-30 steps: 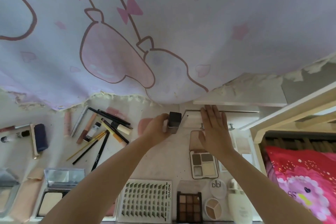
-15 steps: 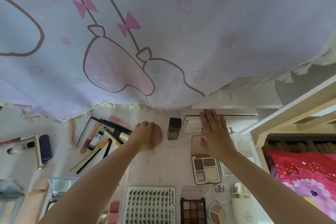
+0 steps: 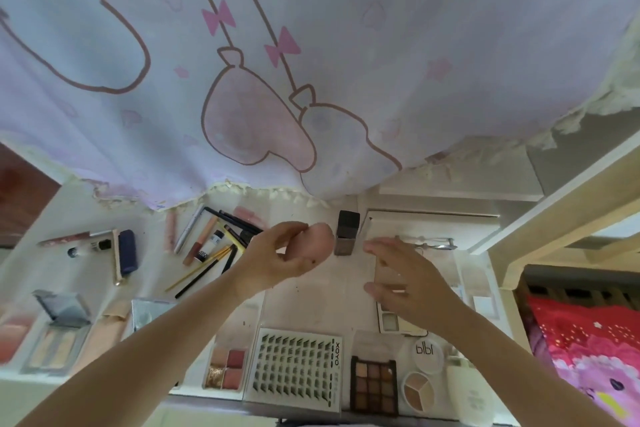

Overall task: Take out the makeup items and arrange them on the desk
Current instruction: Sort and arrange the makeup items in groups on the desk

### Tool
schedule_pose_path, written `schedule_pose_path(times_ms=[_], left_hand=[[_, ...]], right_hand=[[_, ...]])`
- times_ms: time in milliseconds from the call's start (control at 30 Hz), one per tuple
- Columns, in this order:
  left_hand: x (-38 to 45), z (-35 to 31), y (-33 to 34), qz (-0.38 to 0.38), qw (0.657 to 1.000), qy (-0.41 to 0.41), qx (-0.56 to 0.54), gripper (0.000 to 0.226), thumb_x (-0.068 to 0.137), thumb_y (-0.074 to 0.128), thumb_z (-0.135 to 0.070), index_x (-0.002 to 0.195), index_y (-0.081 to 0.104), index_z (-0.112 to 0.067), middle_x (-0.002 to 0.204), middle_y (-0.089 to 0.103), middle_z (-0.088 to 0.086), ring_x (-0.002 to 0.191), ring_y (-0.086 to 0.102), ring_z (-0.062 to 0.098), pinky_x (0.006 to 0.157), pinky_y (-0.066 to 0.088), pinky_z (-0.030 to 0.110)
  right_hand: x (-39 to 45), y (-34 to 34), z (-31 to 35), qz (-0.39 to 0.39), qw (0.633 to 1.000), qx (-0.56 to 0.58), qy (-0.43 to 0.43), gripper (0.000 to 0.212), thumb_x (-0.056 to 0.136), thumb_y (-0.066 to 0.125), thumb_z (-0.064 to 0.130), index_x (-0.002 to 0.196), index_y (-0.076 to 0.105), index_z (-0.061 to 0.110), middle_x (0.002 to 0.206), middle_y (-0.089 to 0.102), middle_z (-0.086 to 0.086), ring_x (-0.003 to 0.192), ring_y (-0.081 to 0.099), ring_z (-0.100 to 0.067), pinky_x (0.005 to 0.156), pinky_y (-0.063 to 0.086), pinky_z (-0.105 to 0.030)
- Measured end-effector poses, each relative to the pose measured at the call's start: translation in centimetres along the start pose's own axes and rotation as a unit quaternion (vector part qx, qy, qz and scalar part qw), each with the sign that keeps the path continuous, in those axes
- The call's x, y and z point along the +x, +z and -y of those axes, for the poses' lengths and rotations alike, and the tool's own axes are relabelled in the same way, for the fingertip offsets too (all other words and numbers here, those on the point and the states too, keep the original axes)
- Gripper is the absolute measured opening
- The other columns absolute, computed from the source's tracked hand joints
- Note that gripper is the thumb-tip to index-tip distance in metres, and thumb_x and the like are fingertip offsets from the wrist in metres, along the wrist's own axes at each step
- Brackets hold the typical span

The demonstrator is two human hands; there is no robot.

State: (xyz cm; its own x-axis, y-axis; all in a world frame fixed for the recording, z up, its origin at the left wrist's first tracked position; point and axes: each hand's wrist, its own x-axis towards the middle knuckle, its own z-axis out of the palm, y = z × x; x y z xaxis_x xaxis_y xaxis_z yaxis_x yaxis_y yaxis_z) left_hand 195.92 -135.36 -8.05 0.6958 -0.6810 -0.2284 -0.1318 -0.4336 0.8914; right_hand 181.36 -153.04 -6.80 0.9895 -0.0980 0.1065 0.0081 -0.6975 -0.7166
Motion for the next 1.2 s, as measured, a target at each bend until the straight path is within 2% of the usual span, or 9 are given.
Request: schedule_pose_path(times_ms=[100, 200, 333, 467, 633, 733, 833, 1033, 1200], left_hand=[[-2.0, -2.9, 0.5, 0.038, 0.998, 0.047, -0.032, 0.069, 0.044, 0.059, -0.051, 0.107, 0.051, -0.027, 0.101, 0.055, -0.017, 0.096, 0.055, 0.001, 0.076, 0.051, 0.012], [-3.0, -4.6, 1.6, 0.011, 0.996, 0.079, -0.029, 0.051, 0.053, 0.065, -0.042, 0.101, 0.053, -0.029, 0.096, 0.058, -0.015, 0.091, 0.058, 0.003, 0.074, 0.052, 0.013], [-3.6, -5.4, 3.0, -0.003, 0.983, 0.060, -0.172, 0.047, 0.056, 0.073, -0.031, 0.099, 0.054, -0.030, 0.098, 0.059, -0.007, 0.087, 0.061, 0.005, 0.069, 0.051, 0.015], [-3.7, -5.4, 4.0, 0.000, 0.972, 0.061, -0.227, 0.042, 0.073, 0.067, 0.004, 0.096, 0.054, -0.028, 0.099, 0.061, -0.004, 0.082, 0.064, -0.004, 0.068, 0.051, 0.012], [-3.5, -5.9, 4.1, 0.039, 0.976, 0.069, -0.203, 0.049, 0.067, 0.072, 0.006, 0.098, 0.055, -0.027, 0.104, 0.061, -0.002, 0.092, 0.063, 0.008, 0.075, 0.054, 0.019], [-3.4, -6.0, 4.3, 0.064, 0.976, 0.069, -0.195, 0.051, 0.066, 0.072, 0.008, 0.098, 0.056, -0.028, 0.102, 0.062, -0.007, 0.089, 0.064, 0.003, 0.076, 0.054, 0.017], [-3.5, -5.6, 4.4, 0.078, 0.976, 0.066, -0.191, 0.052, 0.067, 0.071, 0.009, 0.100, 0.055, -0.026, 0.103, 0.062, -0.006, 0.090, 0.064, 0.001, 0.080, 0.052, 0.016], [-3.7, -4.1, 3.8, 0.113, 0.969, 0.057, -0.214, 0.060, 0.064, 0.073, 0.011, 0.114, 0.054, -0.017, 0.113, 0.062, -0.001, 0.098, 0.064, 0.006, 0.081, 0.051, 0.018], [-4.0, -2.5, 3.1, 0.140, 0.957, 0.038, -0.252, 0.080, 0.050, 0.078, -0.011, 0.123, 0.046, -0.021, 0.113, 0.063, -0.011, 0.107, 0.060, 0.004, 0.084, 0.049, 0.018]], right_hand=[[0.4, 0.2, 2.1, 0.073, 0.988, 0.134, 0.019, 0.055, 0.070, 0.060, 0.048, 0.114, 0.029, 0.059, 0.130, 0.024, 0.033, 0.116, 0.031, 0.023, 0.094, 0.031, 0.001], [0.3, 0.1, 3.0, -0.026, 0.986, 0.166, -0.005, 0.045, 0.073, 0.066, 0.028, 0.108, 0.043, 0.046, 0.120, 0.042, 0.021, 0.112, 0.044, 0.012, 0.086, 0.037, 0.001], [-1.0, -0.1, 2.9, -0.136, 0.957, 0.253, 0.043, 0.048, 0.076, 0.064, -0.007, 0.097, 0.053, 0.035, 0.104, 0.057, 0.004, 0.090, 0.060, -0.005, 0.070, 0.050, -0.010], [-2.0, -0.7, 2.9, -0.122, 0.957, 0.255, 0.068, 0.046, 0.076, 0.065, 0.000, 0.098, 0.051, 0.038, 0.102, 0.057, 0.014, 0.087, 0.060, 0.008, 0.073, 0.052, -0.013], [-2.6, -2.2, 2.8, -0.073, 0.968, 0.214, 0.110, 0.038, 0.075, 0.070, 0.009, 0.088, 0.053, 0.040, 0.097, 0.060, 0.016, 0.085, 0.061, 0.005, 0.070, 0.053, -0.013], [-2.8, -2.6, 3.0, -0.088, 0.967, 0.207, 0.123, 0.033, 0.055, 0.078, 0.027, 0.079, 0.058, 0.038, 0.086, 0.064, 0.016, 0.078, 0.064, 0.005, 0.068, 0.053, -0.012], [-3.1, -2.1, 2.9, -0.109, 0.959, 0.227, 0.133, 0.036, 0.040, 0.068, 0.044, 0.074, 0.062, 0.036, 0.079, 0.066, 0.014, 0.077, 0.066, 0.000, 0.068, 0.056, -0.018], [-2.9, -1.1, 2.6, -0.103, 0.950, 0.259, 0.140, 0.025, 0.053, 0.070, 0.022, 0.077, 0.066, 0.027, 0.080, 0.069, 0.007, 0.077, 0.067, -0.009, 0.072, 0.057, -0.025], [-1.6, -1.3, 2.4, -0.073, 0.934, 0.307, 0.166, 0.017, 0.072, 0.071, 0.007, 0.075, 0.067, 0.024, 0.072, 0.070, 0.006, 0.071, 0.068, -0.011, 0.066, 0.057, -0.024]])
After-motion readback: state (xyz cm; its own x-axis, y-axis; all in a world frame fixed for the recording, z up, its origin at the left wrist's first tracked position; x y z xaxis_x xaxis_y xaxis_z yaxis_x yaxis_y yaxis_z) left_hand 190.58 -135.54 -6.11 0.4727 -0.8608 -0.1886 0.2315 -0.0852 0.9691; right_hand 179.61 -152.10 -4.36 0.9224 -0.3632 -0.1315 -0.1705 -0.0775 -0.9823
